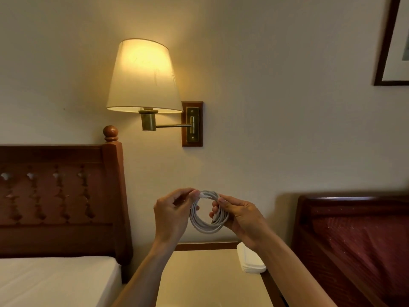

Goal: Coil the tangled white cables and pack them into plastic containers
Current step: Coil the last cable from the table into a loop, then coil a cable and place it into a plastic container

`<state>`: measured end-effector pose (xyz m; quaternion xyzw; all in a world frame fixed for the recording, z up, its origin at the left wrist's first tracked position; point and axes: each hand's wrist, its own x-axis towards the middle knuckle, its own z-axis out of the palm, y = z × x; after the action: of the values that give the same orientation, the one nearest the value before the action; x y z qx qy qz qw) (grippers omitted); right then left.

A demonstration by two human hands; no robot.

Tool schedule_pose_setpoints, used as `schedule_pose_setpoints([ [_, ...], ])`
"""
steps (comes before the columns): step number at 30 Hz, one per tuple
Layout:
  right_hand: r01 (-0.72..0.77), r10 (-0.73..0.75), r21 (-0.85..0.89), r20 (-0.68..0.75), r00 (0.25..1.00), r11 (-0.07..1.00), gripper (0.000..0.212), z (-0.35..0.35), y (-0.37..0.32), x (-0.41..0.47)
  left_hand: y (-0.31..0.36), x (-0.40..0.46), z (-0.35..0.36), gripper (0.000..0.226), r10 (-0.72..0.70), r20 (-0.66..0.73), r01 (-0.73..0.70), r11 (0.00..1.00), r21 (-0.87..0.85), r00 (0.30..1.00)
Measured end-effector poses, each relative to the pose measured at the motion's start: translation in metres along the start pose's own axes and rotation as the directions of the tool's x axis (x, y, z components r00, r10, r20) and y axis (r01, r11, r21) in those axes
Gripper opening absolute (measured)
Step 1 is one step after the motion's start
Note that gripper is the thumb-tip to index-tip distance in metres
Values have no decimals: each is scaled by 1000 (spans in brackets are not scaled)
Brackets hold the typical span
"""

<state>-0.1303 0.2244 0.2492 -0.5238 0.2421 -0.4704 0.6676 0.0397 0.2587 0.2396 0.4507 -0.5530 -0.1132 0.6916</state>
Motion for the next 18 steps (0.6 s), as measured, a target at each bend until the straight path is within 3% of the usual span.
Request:
schedule_pose_setpoints([
  [3, -101, 102, 44, -1, 995, 994, 22, -5, 26, -2, -26, -16, -11, 17, -250, 76, 259, 956, -136, 965],
  [6, -204, 205, 4, -29, 978, 979, 22, -9, 71, -8, -63, -48, -32, 23, -497, 182, 521, 845, -122, 849],
  [9, -264, 245, -165, -127, 961, 950, 18, -6, 130, -23, -114, -102, -66, 9, -652, 58, 648, 758, 78, 756],
  [11, -251, 193, -356, -191, 962, 900, 18, 4, 173, -33, -147, -140, -91, 10, -671, -39, 652, 703, 284, 740],
  [14, -31, -74, -727, -112, 991, 686, 18, 23, 234, -46, -179, -187, -111, 19, -675, -104, 637, 618, 460, 730],
  [16, 168, -165, -844, 96, 982, 509, 29, 34, 271, -53, -193, -206, -117, 26, -685, -96, 622, 582, 524, 722],
  [18, 371, -195, -887, 327, 925, 275, 36, 37, 302, -58, -204, -219, -119, 28, -706, -72, 631, 576, 519, 704],
])
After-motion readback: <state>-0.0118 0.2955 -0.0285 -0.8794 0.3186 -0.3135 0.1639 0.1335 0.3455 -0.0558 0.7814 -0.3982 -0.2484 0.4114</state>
